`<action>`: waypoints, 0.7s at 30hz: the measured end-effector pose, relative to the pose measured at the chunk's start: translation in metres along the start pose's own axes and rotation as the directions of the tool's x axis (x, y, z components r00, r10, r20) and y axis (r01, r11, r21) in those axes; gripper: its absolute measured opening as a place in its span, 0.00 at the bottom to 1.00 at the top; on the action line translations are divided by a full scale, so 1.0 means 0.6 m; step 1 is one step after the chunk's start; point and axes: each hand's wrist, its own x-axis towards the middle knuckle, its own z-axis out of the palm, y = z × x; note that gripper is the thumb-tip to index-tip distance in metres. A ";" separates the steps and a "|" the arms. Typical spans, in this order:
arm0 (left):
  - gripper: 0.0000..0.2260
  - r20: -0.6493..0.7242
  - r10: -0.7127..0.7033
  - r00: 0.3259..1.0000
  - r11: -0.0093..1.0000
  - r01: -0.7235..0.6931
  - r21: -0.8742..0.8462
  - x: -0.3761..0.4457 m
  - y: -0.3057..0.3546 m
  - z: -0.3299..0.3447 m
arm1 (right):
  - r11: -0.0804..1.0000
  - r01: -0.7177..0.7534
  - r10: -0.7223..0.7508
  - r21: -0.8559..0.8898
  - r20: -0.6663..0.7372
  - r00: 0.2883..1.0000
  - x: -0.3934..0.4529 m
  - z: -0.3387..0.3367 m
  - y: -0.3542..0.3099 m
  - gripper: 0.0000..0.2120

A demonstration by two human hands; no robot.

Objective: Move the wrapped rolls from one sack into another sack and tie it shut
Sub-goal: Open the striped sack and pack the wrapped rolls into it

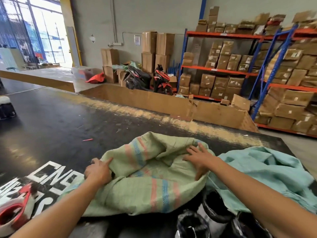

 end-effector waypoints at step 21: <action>0.11 0.226 0.931 0.286 0.337 -0.912 -0.235 -0.259 0.217 -0.034 | 0.848 0.083 0.049 0.523 -0.235 0.971 -0.232 0.006 -0.046 0.21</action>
